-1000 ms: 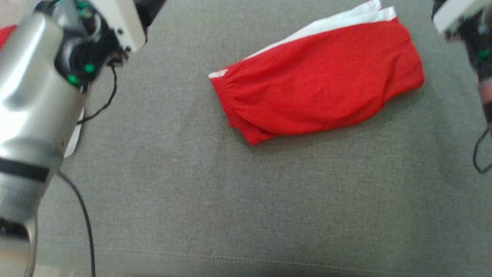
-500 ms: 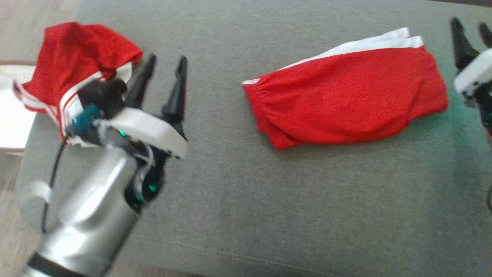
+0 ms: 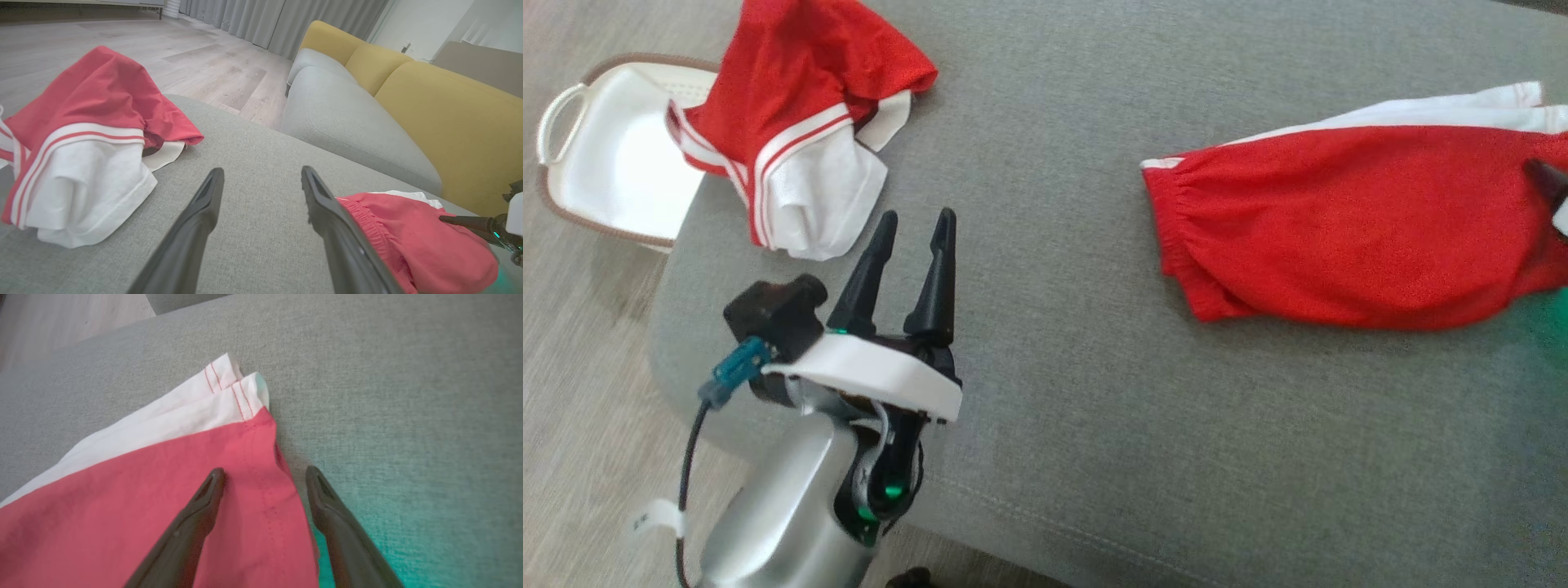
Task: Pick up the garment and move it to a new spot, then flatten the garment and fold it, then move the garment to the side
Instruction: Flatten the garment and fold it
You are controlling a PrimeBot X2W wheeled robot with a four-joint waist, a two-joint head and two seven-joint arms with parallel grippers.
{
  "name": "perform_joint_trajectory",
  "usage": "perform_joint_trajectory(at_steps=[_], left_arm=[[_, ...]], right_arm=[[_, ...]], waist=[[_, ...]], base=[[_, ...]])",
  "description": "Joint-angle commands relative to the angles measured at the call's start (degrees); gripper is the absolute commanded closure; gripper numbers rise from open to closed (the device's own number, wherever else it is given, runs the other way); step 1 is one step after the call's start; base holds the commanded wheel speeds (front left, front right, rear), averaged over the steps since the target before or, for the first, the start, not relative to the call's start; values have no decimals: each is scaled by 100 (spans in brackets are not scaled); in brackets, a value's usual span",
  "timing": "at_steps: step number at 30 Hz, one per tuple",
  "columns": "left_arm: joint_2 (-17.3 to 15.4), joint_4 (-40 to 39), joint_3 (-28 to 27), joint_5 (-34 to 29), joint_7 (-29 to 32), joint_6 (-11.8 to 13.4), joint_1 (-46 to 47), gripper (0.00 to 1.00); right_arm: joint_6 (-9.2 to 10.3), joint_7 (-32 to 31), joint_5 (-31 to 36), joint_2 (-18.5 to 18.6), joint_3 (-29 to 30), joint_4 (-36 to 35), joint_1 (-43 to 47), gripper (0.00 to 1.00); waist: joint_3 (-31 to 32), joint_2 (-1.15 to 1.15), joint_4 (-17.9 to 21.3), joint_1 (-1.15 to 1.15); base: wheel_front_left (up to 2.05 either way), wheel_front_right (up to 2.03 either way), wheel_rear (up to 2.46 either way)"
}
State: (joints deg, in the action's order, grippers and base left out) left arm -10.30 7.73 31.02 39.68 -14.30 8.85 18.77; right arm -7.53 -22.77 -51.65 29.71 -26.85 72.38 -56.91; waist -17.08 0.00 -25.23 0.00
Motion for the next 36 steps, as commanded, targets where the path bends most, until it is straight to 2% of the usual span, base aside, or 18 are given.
perform_joint_trajectory(at_steps=[1, 8, 9, 10, 12, 19, 36], left_arm=[[-35, -173, -278, -91, -69, -56, 66, 0], [233, -79, -438, -342, -69, -224, -207, 0], [261, -56, -448, -367, -69, -249, -223, 0], [282, -31, -456, -394, -69, -272, -231, 0], [310, 20, -484, -452, -69, -308, -236, 0], [328, 123, -677, -663, -70, -348, -346, 0], [194, 220, -873, -1124, -70, -307, -712, 0]], right_arm=[[4, -146, -64, 45, -46, -26, -23, 0], [4, -757, -298, -121, 77, 97, 131, 0], [4, -735, -300, -130, 82, 101, 125, 12], [4, -694, -305, -133, 94, 105, 116, 50], [4, -611, -335, -145, 134, 113, 112, 100], [4, 198, -277, -215, 119, -99, 44, 100], [4, 951, -353, -486, -15, -297, 587, 100]], waist=[[14, 0, -64, 0], [57, 0, -169, 0], [56, 0, -172, 0], [54, 0, -173, 0], [63, 0, -168, 0], [259, 0, 173, 0], [987, 0, 1837, 0]], base=[[0, 0, 0], [0, 0, 0], [0, 0, 0], [0, 0, 0], [0, 0, 0], [0, 0, 0], [0, 0, 0]])
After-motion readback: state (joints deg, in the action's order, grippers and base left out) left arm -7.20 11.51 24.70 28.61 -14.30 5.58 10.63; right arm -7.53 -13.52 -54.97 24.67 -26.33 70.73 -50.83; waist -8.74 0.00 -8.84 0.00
